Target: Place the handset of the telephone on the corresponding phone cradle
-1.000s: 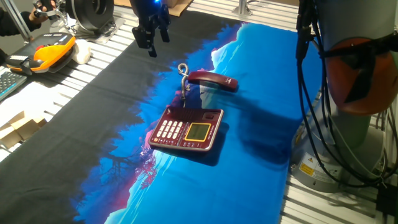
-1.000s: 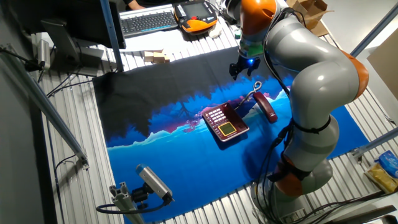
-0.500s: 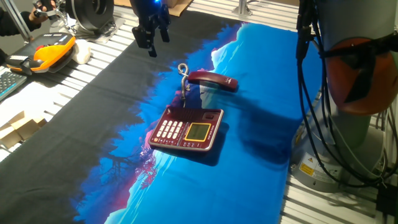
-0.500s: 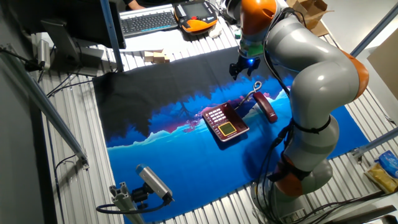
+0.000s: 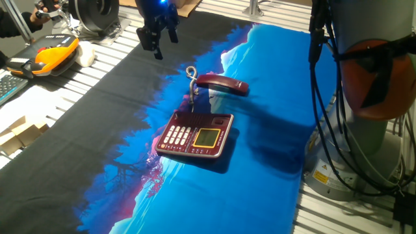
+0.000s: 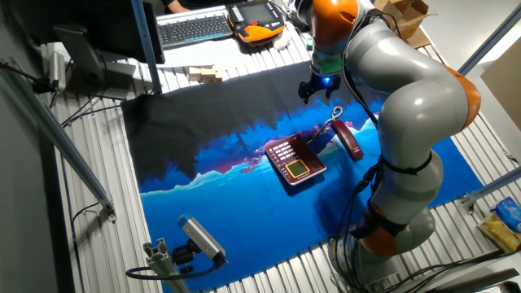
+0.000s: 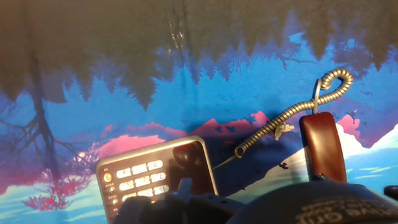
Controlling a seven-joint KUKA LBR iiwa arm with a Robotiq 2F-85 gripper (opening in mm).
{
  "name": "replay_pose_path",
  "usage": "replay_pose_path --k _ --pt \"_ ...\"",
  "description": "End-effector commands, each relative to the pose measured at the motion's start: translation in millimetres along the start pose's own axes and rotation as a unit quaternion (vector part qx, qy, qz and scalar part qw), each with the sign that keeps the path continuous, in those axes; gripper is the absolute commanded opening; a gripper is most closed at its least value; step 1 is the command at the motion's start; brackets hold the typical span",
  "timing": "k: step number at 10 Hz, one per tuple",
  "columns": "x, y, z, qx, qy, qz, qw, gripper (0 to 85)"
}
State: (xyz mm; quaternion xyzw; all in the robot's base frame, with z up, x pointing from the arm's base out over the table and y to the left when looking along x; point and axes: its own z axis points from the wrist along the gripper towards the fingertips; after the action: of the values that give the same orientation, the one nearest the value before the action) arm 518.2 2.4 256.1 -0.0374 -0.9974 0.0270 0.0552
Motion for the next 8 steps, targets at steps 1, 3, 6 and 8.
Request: replay_pose_path --k 1,3,6,8 --pt "0.1 0.2 0.3 -0.004 -0.002 0.004 1.0000 68.0" --pt "0.0 0.3 0.5 -0.012 0.002 -0.020 0.9997 51.0" --pt "-0.1 0.7 0.5 -0.012 0.004 -0.033 0.9994 34.0" --pt "-0.1 0.6 0.5 -0.008 0.004 -0.035 0.9993 34.0"
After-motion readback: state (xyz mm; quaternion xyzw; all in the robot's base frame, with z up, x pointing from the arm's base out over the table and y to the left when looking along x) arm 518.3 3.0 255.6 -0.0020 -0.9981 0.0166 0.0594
